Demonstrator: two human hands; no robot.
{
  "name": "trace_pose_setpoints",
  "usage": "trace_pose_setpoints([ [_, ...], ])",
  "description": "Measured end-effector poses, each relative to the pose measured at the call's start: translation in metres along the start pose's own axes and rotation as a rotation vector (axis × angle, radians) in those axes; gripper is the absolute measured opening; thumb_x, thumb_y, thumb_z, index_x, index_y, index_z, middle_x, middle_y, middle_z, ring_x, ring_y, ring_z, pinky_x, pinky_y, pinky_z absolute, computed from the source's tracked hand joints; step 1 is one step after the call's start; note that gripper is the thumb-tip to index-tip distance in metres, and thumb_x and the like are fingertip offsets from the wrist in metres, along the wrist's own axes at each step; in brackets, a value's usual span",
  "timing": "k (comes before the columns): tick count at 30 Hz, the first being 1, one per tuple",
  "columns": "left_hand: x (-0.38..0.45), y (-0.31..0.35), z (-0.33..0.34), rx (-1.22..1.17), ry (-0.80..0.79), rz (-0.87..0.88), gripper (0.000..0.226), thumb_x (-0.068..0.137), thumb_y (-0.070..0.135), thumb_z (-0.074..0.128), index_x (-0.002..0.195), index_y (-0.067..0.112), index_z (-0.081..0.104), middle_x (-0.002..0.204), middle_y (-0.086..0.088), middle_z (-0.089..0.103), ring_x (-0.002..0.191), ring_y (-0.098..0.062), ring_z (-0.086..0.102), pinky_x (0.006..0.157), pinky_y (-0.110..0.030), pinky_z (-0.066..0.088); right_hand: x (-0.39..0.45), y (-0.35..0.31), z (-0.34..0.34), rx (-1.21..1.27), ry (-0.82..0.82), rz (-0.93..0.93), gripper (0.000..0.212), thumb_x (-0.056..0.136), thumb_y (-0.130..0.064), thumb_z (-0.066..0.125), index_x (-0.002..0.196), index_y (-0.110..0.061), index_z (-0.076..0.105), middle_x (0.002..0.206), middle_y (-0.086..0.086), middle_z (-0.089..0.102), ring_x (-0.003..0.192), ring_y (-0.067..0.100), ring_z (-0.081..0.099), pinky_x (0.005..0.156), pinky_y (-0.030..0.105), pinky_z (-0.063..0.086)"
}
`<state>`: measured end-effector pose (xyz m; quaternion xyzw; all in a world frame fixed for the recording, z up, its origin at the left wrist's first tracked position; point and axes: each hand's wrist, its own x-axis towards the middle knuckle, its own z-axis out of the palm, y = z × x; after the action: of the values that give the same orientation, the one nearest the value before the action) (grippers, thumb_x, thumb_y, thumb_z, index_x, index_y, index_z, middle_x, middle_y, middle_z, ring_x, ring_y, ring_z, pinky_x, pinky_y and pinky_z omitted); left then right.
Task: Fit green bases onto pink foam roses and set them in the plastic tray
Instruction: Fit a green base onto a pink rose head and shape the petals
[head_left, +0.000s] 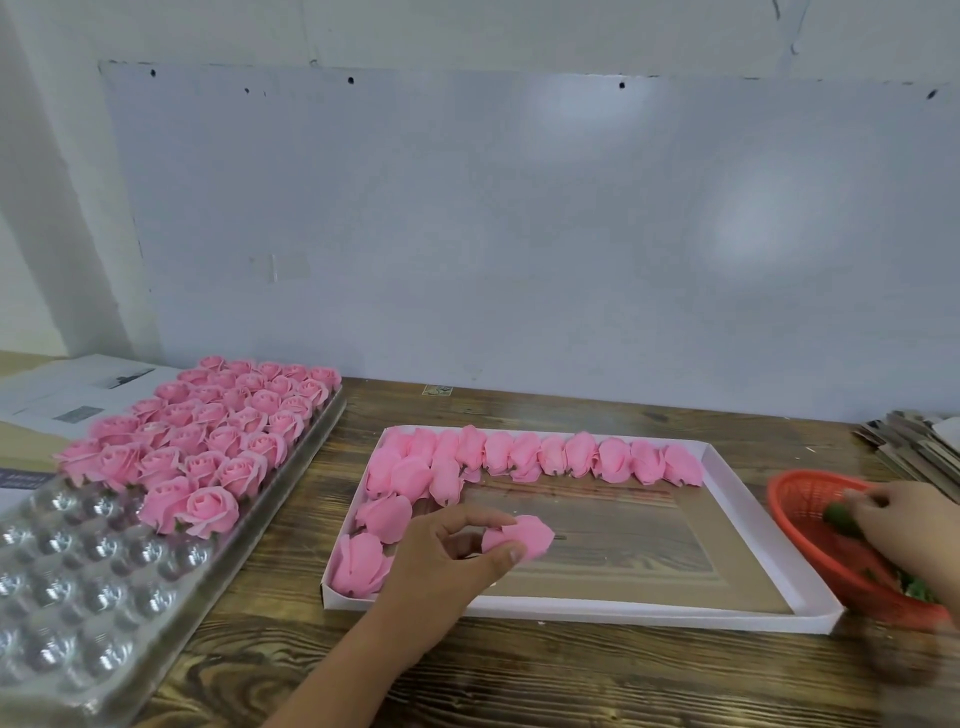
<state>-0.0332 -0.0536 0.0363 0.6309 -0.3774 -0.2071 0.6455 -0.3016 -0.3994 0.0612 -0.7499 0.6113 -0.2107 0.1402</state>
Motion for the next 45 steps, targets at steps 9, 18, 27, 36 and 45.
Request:
trace_pose_setpoints([
  [9, 0.001, -0.002, -0.001, -0.002, 0.0, -0.006, 0.027, 0.081, 0.017, 0.083, 0.092, 0.041, 0.078, 0.097, 0.011, 0.078, 0.091, -0.008, 0.072, 0.072, -0.016, 0.055, -0.003, -0.005, -0.003, -0.063, -0.071, -0.005, 0.015, 0.076, -0.02, 0.076, 0.064, -0.016, 0.067, 0.057, 0.005, 0.065, 0.053, 0.025, 0.065, 0.051, 0.032, 0.05],
  [18, 0.002, -0.004, -0.001, 0.004, -0.002, 0.001, 0.026, 0.081, 0.02, 0.083, 0.093, 0.042, 0.078, 0.096, 0.011, 0.077, 0.09, -0.007, 0.072, 0.073, -0.016, 0.055, 0.005, -0.003, 0.002, -0.014, -0.091, 0.001, 0.019, 0.087, -0.013, 0.06, 0.071, -0.013, 0.071, 0.051, 0.007, 0.067, 0.053, 0.028, 0.066, 0.058, 0.032, 0.052],
  [27, 0.003, -0.009, -0.002, -0.002, -0.017, 0.004, 0.025, 0.082, 0.022, 0.084, 0.096, 0.041, 0.077, 0.1, 0.008, 0.078, 0.095, -0.014, 0.073, 0.075, -0.021, 0.057, 0.014, 0.005, 0.008, -0.09, -0.17, 0.001, 0.027, 0.089, -0.002, 0.051, 0.11, -0.016, 0.062, 0.087, 0.012, 0.067, 0.076, 0.031, 0.067, 0.068, 0.037, 0.054],
  [36, 0.003, -0.008, -0.002, -0.015, -0.02, 0.009, 0.026, 0.082, 0.021, 0.083, 0.096, 0.042, 0.077, 0.101, 0.01, 0.078, 0.096, -0.012, 0.073, 0.076, -0.02, 0.057, 0.033, 0.017, 0.01, -0.029, -0.042, 0.013, 0.035, 0.085, -0.011, 0.052, 0.118, -0.017, 0.061, 0.101, 0.015, 0.067, 0.092, 0.035, 0.063, 0.085, 0.048, 0.054],
  [45, 0.003, -0.007, -0.002, -0.025, -0.016, 0.016, 0.026, 0.082, 0.021, 0.083, 0.095, 0.043, 0.078, 0.1, 0.01, 0.078, 0.095, -0.01, 0.073, 0.075, -0.017, 0.056, 0.053, 0.032, 0.021, 0.188, 0.118, 0.053, 0.024, 0.096, -0.013, 0.04, 0.106, -0.015, 0.061, 0.084, 0.01, 0.062, 0.06, 0.024, 0.065, 0.069, 0.052, 0.058],
])
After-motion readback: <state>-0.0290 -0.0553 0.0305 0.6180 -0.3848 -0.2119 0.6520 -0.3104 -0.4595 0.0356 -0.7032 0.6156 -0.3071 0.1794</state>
